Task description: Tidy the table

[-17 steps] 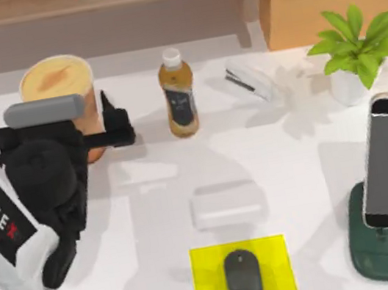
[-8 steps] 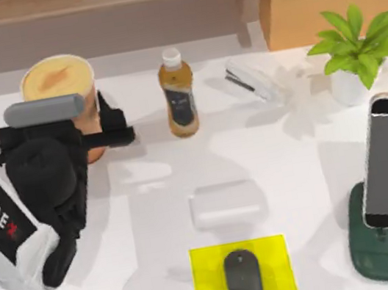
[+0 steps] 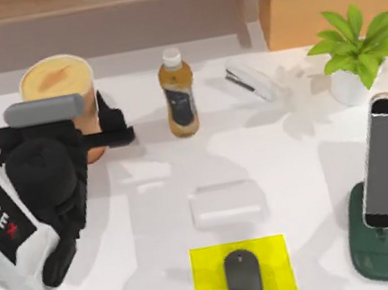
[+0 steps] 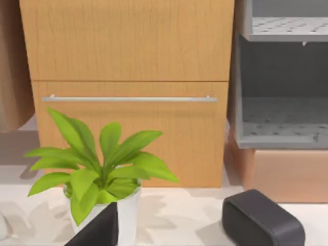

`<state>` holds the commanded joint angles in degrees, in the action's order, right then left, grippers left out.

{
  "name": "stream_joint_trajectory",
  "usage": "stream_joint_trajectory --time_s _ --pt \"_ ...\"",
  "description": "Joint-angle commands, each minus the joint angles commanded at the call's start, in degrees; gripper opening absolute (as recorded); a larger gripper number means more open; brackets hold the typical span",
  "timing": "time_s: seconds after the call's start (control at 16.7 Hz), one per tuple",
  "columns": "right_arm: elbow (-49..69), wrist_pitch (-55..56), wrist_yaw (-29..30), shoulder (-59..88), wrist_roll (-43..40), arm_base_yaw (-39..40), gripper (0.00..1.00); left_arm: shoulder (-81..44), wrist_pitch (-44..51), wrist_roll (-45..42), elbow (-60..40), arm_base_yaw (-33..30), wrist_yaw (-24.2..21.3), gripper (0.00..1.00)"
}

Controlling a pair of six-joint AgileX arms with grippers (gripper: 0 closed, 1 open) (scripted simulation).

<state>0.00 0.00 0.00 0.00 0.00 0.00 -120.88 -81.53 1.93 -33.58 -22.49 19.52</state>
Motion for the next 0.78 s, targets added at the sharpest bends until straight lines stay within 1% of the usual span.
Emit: stream_joint_trajectory --time_s 0.06,0.6,0.78 --pt "0.00 0.00 0.00 0.00 0.00 0.00 1.00 0.00 0.00 0.00 0.00 0.00 0.00 0.00" --pt "0.00 0.00 0.00 0.00 0.00 0.00 1.00 0.23 0.17 -0.08 0.06 -0.10 0.01 0.00" --pt "0.00 0.00 0.00 0.00 0.00 0.00 1.00 2.22 2.05 -0.10 0.16 -0.09 0.03 0.00"
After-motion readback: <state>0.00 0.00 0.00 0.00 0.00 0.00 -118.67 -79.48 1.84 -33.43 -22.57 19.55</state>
